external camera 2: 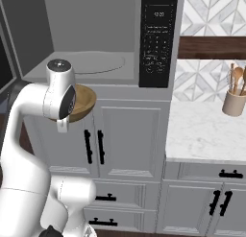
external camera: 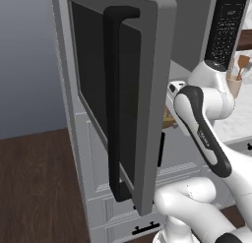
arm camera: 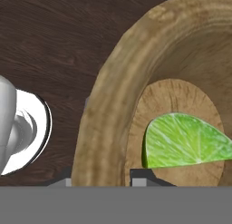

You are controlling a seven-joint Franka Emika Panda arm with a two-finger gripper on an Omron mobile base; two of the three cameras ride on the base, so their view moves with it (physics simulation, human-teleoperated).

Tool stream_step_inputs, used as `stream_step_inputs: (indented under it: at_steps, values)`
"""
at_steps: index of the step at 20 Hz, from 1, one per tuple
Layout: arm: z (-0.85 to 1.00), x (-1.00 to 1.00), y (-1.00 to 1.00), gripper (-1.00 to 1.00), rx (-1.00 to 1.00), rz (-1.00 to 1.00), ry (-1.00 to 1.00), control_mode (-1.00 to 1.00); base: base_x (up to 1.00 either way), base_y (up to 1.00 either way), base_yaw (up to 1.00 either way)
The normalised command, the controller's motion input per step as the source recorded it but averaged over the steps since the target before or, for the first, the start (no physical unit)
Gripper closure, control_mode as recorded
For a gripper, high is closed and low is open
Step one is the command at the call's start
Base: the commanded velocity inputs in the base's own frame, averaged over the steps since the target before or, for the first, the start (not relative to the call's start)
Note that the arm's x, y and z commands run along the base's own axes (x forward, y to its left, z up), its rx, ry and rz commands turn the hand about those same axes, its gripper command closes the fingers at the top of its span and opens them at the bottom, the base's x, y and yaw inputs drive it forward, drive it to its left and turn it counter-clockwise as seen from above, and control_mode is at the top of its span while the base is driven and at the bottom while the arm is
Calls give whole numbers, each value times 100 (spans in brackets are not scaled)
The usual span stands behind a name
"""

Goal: Pick the lemon wedge from the sink and place it in the bowl. Then pick the bowl and place it in the microwave. Then close the microwave door and press the start button.

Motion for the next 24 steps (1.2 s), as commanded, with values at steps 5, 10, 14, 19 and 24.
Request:
stream_step_inputs:
  at_steps: [5, 10, 14, 19, 24]
  values:
    - [0, 0, 0, 100, 0, 0, 0, 100, 20, -5, 7]
    - [0, 0, 0, 100, 0, 0, 0, 100, 36, -10, 6]
    - [0, 0, 0, 100, 0, 0, 0, 100, 34, -11, 0]
    - [0, 0, 0, 100, 0, 0, 0, 100, 17, -5, 0]
    - [18, -9, -9, 100, 0, 0, -13, -100, 0, -3, 0]
